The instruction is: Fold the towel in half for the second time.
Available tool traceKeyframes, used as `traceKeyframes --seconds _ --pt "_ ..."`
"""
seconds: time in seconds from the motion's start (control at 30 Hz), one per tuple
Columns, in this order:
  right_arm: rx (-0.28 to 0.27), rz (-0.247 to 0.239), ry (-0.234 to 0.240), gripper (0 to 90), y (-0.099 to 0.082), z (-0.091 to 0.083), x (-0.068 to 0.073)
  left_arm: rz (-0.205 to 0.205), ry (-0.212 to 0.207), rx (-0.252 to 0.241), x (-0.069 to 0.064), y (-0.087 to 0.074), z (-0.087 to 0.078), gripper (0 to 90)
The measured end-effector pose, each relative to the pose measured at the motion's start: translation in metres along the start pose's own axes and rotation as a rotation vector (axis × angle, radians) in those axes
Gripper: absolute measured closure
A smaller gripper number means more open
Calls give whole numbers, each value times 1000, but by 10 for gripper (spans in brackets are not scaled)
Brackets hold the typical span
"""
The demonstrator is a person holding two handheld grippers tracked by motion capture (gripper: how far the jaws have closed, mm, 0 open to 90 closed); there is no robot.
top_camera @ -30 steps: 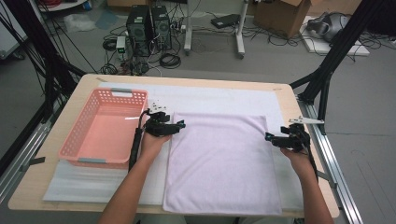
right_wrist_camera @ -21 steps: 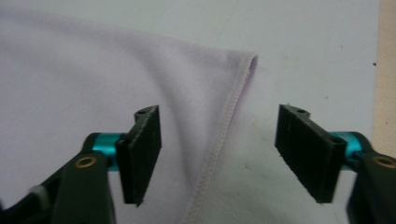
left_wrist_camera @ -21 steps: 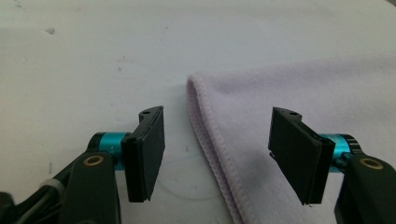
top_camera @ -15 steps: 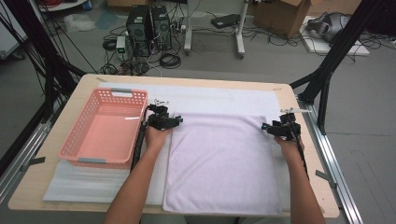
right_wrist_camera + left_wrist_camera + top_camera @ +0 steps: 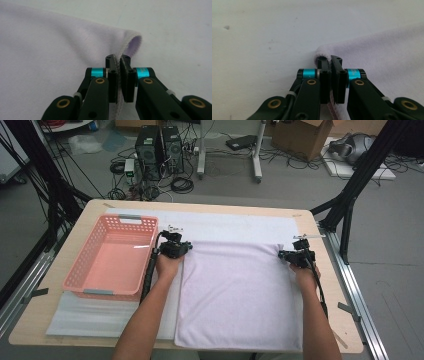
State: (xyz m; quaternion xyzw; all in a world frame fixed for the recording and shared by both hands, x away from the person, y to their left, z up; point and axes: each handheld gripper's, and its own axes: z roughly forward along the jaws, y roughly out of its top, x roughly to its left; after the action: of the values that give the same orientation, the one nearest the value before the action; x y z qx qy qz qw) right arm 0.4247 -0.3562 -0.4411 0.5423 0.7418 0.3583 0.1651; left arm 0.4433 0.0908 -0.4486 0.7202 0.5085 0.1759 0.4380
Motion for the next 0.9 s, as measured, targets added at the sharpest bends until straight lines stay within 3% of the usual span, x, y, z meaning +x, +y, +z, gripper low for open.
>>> traceKeyframes --seconds 0.17,0.23,0.3,0.47,0.63,0.73,0.9 --pt "-141 -20 -43 867 7 -14 2 -10 2 -203 -2 15 -18 865" --pt "-203 -27 -45 866 10 -20 3 -13 -7 -239 -1 17 -22 864" --pt "-228 -31 -37 866 12 -24 3 -7 -25 -232 0 17 -23 864" --pt "-211 -45 -12 864 11 -33 5 -33 -71 -218 -5 19 -33 862" --pt "-206 -68 28 862 11 -51 11 -17 -97 -176 -10 20 -49 862" --pt "-203 -88 44 860 10 -63 17 -31 -119 -198 -12 16 -60 862" --pt "-221 -105 57 860 -4 -81 26 17 -141 -201 -17 -1 -76 861"
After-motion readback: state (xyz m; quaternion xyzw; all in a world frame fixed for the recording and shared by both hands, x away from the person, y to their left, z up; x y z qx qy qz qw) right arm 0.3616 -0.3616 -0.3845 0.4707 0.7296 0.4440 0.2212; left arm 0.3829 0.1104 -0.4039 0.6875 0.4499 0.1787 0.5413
